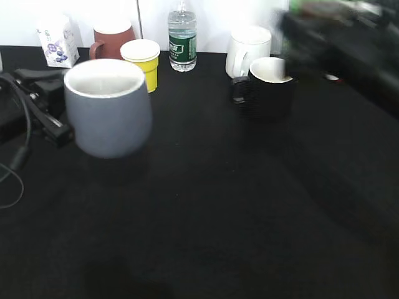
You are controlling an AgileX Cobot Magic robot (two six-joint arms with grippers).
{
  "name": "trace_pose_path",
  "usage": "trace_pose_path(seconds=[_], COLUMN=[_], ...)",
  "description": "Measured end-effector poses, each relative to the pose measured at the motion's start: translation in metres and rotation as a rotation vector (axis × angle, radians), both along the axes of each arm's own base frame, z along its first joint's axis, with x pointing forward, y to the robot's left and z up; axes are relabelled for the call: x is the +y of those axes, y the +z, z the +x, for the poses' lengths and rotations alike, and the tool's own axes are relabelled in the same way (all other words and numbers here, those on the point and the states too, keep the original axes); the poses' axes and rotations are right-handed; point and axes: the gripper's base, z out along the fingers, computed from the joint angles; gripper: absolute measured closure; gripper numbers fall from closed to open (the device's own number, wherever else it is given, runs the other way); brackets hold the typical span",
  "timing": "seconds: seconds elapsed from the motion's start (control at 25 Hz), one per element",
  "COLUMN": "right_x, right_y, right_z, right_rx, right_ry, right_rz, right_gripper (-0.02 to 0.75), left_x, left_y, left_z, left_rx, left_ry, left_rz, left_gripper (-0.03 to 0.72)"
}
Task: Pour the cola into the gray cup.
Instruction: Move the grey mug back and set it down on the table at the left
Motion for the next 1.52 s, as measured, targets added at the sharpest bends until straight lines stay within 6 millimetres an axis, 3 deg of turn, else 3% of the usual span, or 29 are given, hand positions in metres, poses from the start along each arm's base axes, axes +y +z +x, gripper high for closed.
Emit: trace_pose_path(seconds=[0.08, 0.2, 0.28, 0.32, 0.36, 0.4, 0.6, 0.72, 0.88, 1.0, 1.12, 1.24, 1.32, 1.44, 1.52], right_x=[-0.025, -0.045, -0.046, -0.046, -0.046, -0.046, -0.046, -0.046, -0.046, -0.046, -0.046, -0.046, -0.046, -0.046, -0.049], right_y=[-0.011, -0.027, -0.028, -0.028, -0.028, -0.027, -0.027, -0.027, -0.027, -0.027, -0.027, -0.026, -0.026, -0.027, -0.031], right_z=[-0.016, -0.031, -0.031, -0.031, -0.031, -0.031, -0.031, -0.031, -0.031, -0.031, -0.031, -0.031, -0.031, -0.030, -0.011], right_rx=[0.055, 0.121, 0.122, 0.122, 0.122, 0.120, 0.117, 0.109, 0.106, 0.106, 0.106, 0.097, 0.096, 0.100, 0.111], right_ry=[-0.102, -0.191, -0.192, -0.192, -0.192, -0.192, -0.193, -0.194, -0.194, -0.194, -0.194, -0.194, -0.194, -0.204, -0.236], right_rz=[0.037, 0.056, 0.055, 0.054, 0.054, 0.054, 0.051, 0.035, 0.034, 0.034, 0.034, 0.038, 0.038, 0.043, 0.035], right_gripper=[0.367, 0.369, 0.369, 0.369, 0.369, 0.369, 0.369, 0.370, 0.370, 0.370, 0.370, 0.370, 0.370, 0.370, 0.370], left_x=[0.009, 0.040, 0.061, 0.069, 0.070, 0.070, 0.079, 0.092, 0.100, 0.103, 0.104, 0.104, 0.104, 0.101, 0.098], left_y=[0.002, -0.004, -0.019, -0.030, -0.032, -0.037, -0.058, -0.060, -0.089, -0.094, -0.097, -0.100, -0.102, -0.087, -0.069], left_z=[0.005, 0.018, 0.029, 0.046, 0.054, 0.079, 0.141, 0.160, 0.176, 0.189, 0.191, 0.186, 0.173, 0.136, 0.099], left_rx=[-0.011, -0.013, -0.003, 0.020, 0.011, -0.009, -0.011, -0.008, 0.026, 0.006, 0.002, 0.027, 0.063, 0.099, 0.114], left_ry=[0.091, 0.239, 0.322, 0.352, 0.354, 0.352, 0.380, 0.417, 0.433, 0.452, 0.455, 0.465, 0.467, 0.470, 0.474], left_rz=[-0.019, -0.050, -0.075, -0.070, -0.060, -0.043, -0.013, 0.005, 0.030, 0.013, 0.002, -0.004, 0.002, 0.005, 0.005], left_gripper=[0.638, 0.638, 0.638, 0.637, 0.636, 0.636, 0.636, 0.636, 0.636, 0.636, 0.609, 0.436, 0.406, 0.401, 0.401])
